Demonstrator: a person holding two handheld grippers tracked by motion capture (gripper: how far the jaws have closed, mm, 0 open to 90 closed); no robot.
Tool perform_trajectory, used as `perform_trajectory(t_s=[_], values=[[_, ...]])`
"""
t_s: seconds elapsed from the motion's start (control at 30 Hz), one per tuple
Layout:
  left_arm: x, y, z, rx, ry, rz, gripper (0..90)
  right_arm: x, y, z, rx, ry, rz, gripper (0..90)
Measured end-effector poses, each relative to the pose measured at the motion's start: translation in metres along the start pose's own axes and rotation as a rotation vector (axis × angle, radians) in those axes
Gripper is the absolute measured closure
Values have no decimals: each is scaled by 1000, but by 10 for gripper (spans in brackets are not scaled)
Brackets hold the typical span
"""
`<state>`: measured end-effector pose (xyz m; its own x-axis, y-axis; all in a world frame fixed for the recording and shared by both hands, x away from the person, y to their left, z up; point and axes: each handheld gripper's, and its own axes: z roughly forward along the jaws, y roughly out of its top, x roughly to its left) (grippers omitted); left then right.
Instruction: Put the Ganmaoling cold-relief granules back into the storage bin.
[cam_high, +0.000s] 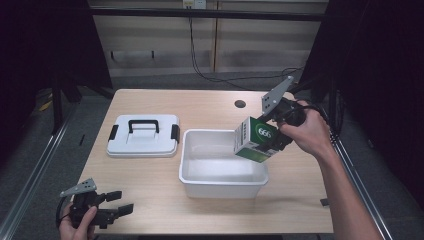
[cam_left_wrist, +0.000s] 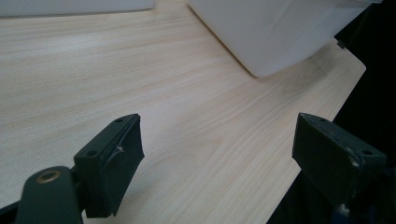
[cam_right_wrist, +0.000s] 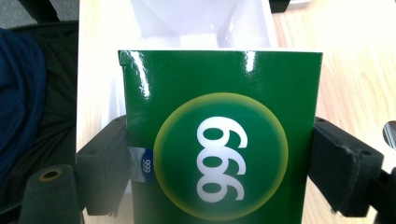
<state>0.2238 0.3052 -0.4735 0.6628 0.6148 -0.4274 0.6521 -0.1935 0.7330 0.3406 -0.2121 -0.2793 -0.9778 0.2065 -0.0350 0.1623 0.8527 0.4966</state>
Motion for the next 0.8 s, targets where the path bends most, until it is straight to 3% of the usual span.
perform_trajectory(t_s=[0.37,0.8], values=[[0,0,0,-4,-1,-4,162,-3,6,17,76,27,0,157],[0,0,0,-3,-4,-6,162,-5,13,33,125,62,-5,157]])
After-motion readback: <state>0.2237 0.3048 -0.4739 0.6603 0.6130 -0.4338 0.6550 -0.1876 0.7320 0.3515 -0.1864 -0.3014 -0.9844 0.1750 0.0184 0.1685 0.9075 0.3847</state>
